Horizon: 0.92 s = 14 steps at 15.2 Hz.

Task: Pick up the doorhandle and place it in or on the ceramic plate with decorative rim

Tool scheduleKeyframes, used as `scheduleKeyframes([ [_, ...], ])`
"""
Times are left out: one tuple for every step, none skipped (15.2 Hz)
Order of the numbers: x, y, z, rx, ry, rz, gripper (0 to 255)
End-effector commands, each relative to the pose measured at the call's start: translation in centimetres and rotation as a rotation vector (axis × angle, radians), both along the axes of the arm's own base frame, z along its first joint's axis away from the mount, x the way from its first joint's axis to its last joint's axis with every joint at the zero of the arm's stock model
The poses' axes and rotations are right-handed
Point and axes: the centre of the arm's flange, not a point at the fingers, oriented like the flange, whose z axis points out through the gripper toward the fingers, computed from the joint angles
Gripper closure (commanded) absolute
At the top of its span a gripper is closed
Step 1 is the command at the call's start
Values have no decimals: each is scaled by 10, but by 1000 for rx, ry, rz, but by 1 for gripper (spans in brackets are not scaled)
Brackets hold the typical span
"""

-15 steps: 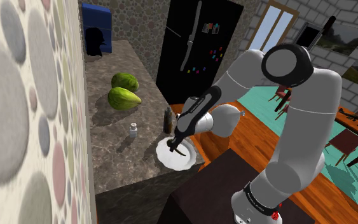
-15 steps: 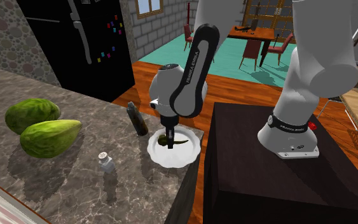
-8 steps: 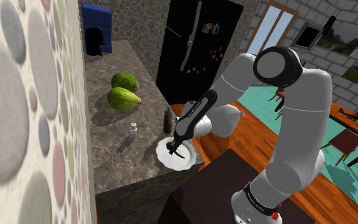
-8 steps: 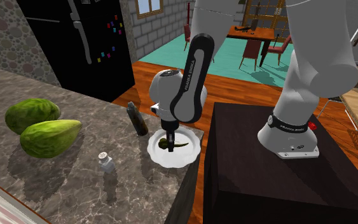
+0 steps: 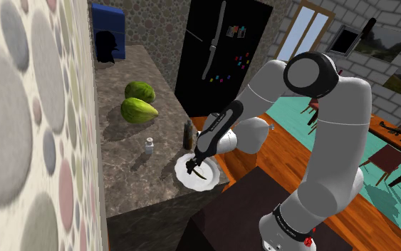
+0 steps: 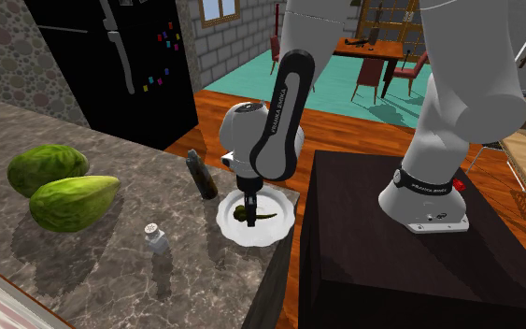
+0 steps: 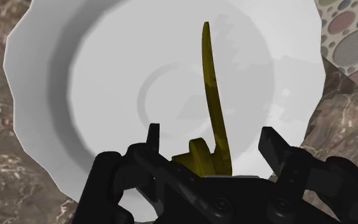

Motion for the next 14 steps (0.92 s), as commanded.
scheduleKeyframes([
  [0,0,0,0,0,0,0],
  [0,0,0,0,0,0,0],
  [0,-2,13,0,0,0,0],
  [0,-4,26,0,0,0,0],
  [0,-5,39,0,0,0,0],
  [0,-7,50,0,0,0,0],
  [0,-7,50,0,0,0,0],
  [0,-7,50,0,0,0,0],
  [0,-7,50,0,0,0,0],
  [0,-7,50,0,0,0,0],
  [0,-7,50,0,0,0,0],
  [0,-7,50,0,0,0,0],
  [0,-7,50,0,0,0,0],
  [0,-7,50,0,0,0,0],
])
